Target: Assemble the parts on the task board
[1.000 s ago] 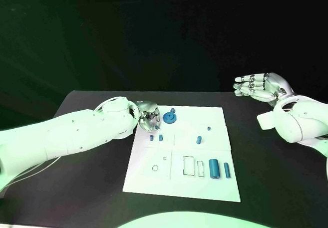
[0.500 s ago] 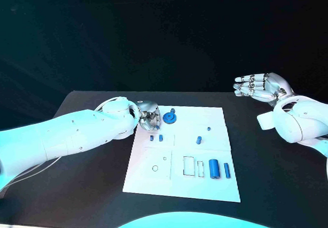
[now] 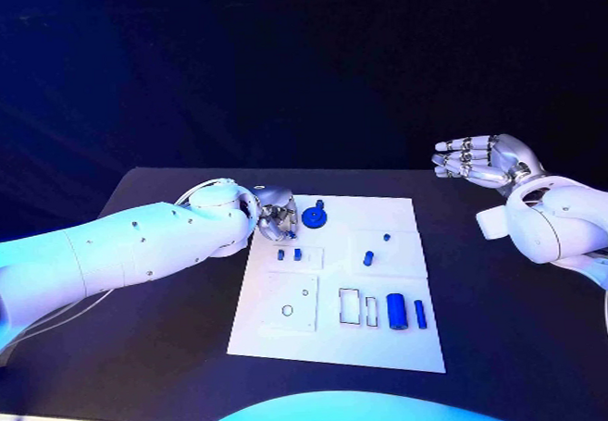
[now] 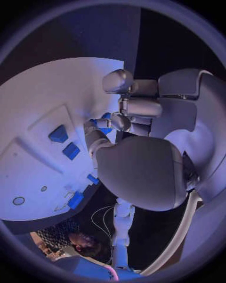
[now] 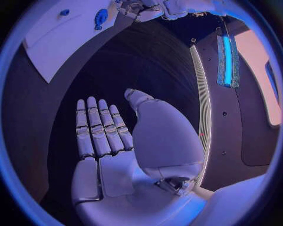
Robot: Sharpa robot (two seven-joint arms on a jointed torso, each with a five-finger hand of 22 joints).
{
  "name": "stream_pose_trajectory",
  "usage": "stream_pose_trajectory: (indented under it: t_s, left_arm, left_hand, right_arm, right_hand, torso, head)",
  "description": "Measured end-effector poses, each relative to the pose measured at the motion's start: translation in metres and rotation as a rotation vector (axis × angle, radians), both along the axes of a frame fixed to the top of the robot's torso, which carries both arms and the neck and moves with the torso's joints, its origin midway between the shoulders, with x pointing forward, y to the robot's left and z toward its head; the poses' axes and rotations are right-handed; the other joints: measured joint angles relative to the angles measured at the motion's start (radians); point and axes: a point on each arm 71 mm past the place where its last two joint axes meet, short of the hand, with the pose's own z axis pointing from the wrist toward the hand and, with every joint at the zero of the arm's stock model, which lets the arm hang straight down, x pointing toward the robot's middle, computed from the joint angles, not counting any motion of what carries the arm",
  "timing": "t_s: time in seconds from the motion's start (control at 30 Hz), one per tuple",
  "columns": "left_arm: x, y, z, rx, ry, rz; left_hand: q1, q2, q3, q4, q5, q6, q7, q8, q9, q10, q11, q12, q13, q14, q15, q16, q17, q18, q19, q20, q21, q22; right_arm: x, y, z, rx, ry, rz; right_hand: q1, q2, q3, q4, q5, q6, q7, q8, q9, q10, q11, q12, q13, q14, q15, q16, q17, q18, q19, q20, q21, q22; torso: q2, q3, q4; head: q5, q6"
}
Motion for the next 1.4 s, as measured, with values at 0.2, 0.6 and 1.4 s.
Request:
stream_pose_trajectory:
  t_s: [0.2, 0.6, 1.4]
  left_arm:
    - [-0.0001, -0.0005, 0.0004, -0.003, 0.003, -0.002]
    - [-0.0008, -0.0024, 0.0011, -0.019, 0.009, -0.008]
    - [-0.0015, -0.0042, 0.0005, -0.034, 0.02, -0.017]
  left_hand:
    - [-0.001, -0.001, 0.0, 0.0, 0.0, 0.0, 0.0, 0.0, 0.001, 0.0, 0.0, -0.003, -0.01, 0.0, 0.0, 0.0, 0.0, 0.0, 0.0, 0.0, 0.0, 0.0]
    - [-0.001, -0.001, 0.01, -0.004, 0.0, 0.0, 0.0, 0.0, 0.021, -0.073, 0.005, -0.062, -0.114, 0.0, 0.0, 0.0, 0.0, 0.0, 0.0, 0.0, 0.0, -0.007]
    - [-0.001, -0.001, 0.012, -0.007, 0.0, -0.006, 0.002, -0.001, 0.024, -0.081, 0.005, -0.074, -0.132, 0.0, 0.0, 0.0, 0.0, 0.0, 0.0, 0.0, 0.0, -0.008]
  right_arm:
    - [0.0, -0.0002, 0.0, 0.0, 0.0, 0.0]
    - [0.0001, -0.0005, 0.0001, 0.0, 0.0, -0.001]
    - [0.0, -0.0008, 0.0001, 0.0, 0.0, -0.001]
  right_hand:
    - [0.0, 0.0, 0.0, 0.0, 0.0, 0.0, 0.0, 0.0, 0.0, 0.0, 0.0, 0.0, 0.0, 0.0, 0.0, 0.0, 0.0, 0.0, 0.0, 0.0, 0.0, 0.0]
    - [0.0, 0.0, 0.0, 0.0, 0.0, 0.0, 0.0, 0.0, 0.0, 0.0, 0.0, 0.0, 0.0, 0.0, 0.0, 0.0, 0.0, 0.0, 0.0, 0.0, 0.0, 0.0]
    - [0.0, 0.0, 0.0, 0.0, 0.0, 0.0, 0.0, 0.0, 0.0, 0.0, 0.0, 0.0, 0.0, 0.0, 0.0, 0.0, 0.0, 0.0, 0.0, 0.0, 0.0, 0.0]
  torso:
    - [0.0, 0.0, 0.0]
    - [0.0, -0.0003, 0.0003]
    - [0.0, 0.0006, -0.0003]
  head:
    - [0.0, -0.001]
    - [-0.001, -0.001]
    - [-0.002, 0.0]
